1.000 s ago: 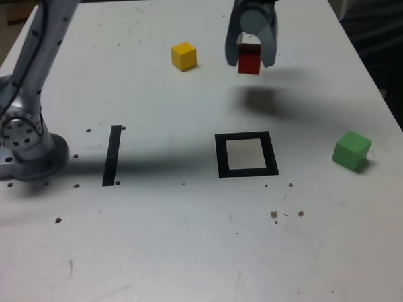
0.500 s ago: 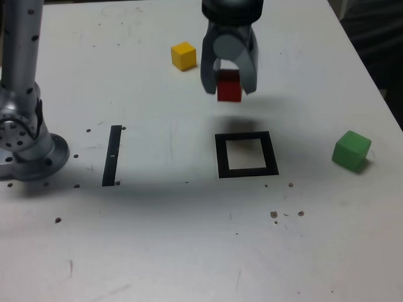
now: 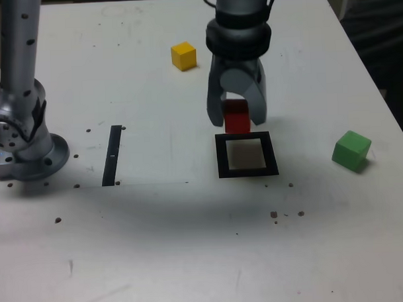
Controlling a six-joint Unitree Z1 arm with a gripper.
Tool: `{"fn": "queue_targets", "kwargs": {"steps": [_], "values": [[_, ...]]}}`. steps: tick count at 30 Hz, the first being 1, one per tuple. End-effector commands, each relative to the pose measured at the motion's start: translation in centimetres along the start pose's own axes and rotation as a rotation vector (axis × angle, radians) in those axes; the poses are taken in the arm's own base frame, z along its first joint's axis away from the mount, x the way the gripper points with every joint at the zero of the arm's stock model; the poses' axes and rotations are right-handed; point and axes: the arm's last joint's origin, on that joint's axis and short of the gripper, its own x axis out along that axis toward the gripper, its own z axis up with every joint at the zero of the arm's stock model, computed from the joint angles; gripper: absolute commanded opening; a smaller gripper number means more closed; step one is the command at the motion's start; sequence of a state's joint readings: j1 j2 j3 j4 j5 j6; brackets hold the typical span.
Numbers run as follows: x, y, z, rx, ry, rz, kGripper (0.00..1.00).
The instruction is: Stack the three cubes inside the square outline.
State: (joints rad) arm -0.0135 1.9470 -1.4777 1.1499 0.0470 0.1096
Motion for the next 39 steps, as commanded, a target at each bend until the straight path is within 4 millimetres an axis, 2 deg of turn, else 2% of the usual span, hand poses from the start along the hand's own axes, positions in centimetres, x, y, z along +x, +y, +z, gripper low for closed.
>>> {"fn": "queue_targets", "kwargs": {"steps": [1, 16, 27, 28, 30, 34, 36, 39], "values": [[0.6, -0.1, 0.2, -0.013, 0.003, -0.002, 0.32], [2.7, -1.5, 0.9, -0.063, 0.039, -0.006, 0.32], [3.8, -1.8, 1.4, -0.062, 0.052, -0.017, 0.33], [3.8, -1.8, 1.4, -0.062, 0.053, -0.017, 0.35], [3.9, -1.8, 1.4, -0.061, 0.053, -0.016, 0.48], [4.0, -1.7, 1.4, -0.062, 0.052, -0.011, 0.87], [4.1, -1.7, 1.3, -0.062, 0.052, -0.009, 0.96], [4.0, -1.7, 1.3, -0.062, 0.051, -0.006, 0.98]]}}
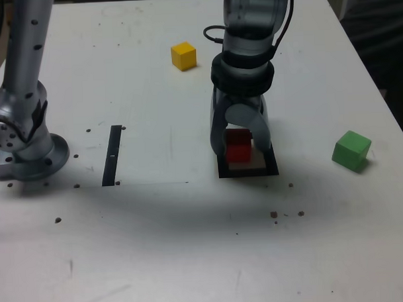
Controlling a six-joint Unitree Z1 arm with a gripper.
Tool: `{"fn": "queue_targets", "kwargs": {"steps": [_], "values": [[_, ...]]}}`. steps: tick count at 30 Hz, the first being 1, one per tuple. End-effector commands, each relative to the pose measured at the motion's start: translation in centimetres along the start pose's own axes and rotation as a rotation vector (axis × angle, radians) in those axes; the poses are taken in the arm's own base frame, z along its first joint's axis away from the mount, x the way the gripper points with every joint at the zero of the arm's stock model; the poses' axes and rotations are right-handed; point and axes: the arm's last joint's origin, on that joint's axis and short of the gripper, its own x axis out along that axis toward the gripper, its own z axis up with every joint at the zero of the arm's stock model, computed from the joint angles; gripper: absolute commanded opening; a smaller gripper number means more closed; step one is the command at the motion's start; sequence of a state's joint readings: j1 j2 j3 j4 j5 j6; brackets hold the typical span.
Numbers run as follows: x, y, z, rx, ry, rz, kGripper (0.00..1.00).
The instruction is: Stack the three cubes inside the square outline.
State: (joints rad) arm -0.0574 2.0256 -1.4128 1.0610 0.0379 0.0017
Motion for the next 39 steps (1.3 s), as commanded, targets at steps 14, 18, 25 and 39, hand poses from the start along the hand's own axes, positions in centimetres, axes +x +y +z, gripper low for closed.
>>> {"fn": "queue_targets", "kwargs": {"steps": [14, 18, 25, 39], "values": [[-1.7, 0.5, -2.7, -0.008, -0.017, 0.032, 0.99], [-2.2, 1.6, -3.8, -0.022, -0.019, 0.043, 0.99], [-3.2, 4.9, -5.6, -0.078, 0.002, 0.062, 0.99], [-3.4, 14.9, -10.0, -0.274, 0.068, 0.069, 0.99]]}}
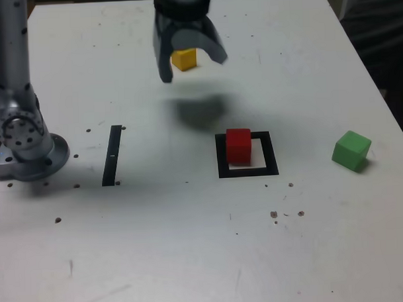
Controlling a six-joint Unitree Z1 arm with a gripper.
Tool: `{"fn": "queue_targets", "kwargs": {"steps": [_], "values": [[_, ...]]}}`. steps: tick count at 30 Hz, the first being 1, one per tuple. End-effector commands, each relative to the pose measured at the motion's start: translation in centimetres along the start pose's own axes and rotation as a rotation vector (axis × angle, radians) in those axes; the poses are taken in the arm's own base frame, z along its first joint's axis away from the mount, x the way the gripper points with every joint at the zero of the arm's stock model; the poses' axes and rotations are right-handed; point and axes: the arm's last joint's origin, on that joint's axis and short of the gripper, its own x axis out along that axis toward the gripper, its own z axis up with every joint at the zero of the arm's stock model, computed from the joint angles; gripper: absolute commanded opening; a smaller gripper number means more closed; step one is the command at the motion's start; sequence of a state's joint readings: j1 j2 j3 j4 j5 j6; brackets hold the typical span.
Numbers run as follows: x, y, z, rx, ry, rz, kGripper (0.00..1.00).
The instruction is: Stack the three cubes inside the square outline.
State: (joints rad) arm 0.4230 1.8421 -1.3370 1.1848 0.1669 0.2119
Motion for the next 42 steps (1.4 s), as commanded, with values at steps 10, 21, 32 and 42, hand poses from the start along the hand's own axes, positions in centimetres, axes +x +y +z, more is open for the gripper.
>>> {"fn": "queue_targets", "kwargs": {"steps": [10, 21, 32, 42], "values": [[0.3, 6.4, -0.5, -0.101, 0.011, -0.002, 1.00], [2.0, 10.8, 1.7, -0.141, 0.054, -0.026, 0.99], [4.5, 12.6, 3.3, -0.160, 0.117, -0.076, 0.97], [6.5, 13.0, 4.7, -0.141, 0.139, -0.147, 0.87]]}}
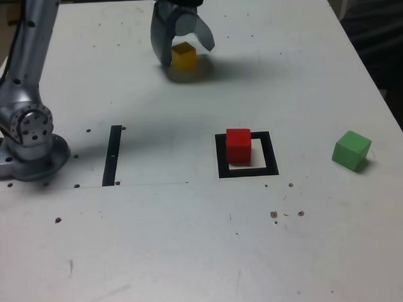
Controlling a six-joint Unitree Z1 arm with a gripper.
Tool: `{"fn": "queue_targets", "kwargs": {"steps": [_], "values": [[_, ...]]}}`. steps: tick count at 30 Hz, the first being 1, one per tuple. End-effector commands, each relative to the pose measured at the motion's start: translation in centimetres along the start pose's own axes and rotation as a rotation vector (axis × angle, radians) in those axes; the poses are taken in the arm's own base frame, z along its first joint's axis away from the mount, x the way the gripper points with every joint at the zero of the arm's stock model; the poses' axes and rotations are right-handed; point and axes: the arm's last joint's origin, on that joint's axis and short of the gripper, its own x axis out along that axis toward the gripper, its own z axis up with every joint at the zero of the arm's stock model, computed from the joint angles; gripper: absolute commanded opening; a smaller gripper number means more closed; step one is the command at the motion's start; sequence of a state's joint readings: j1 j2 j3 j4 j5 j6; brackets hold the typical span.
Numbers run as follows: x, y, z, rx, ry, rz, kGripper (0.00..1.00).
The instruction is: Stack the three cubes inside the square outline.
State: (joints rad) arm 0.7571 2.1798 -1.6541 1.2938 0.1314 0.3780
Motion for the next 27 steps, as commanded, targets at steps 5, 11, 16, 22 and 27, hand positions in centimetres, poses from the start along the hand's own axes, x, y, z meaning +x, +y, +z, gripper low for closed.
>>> {"fn": "queue_targets", "kwargs": {"steps": [5, 11, 16, 22, 27], "values": [[0.12, 0.06, 0.38, 0.004, -0.003, -0.012, 0.70], [-0.26, 0.10, 0.72, 0.011, -0.017, 0.004, 0.36], [-0.49, 0.05, 0.84, 0.024, -0.026, 0.003, 0.26], [-0.62, -0.07, 0.84, 0.033, -0.026, -0.006, 0.26], [-0.79, -0.15, 0.79, 0.037, -0.026, -0.015, 0.26]]}}
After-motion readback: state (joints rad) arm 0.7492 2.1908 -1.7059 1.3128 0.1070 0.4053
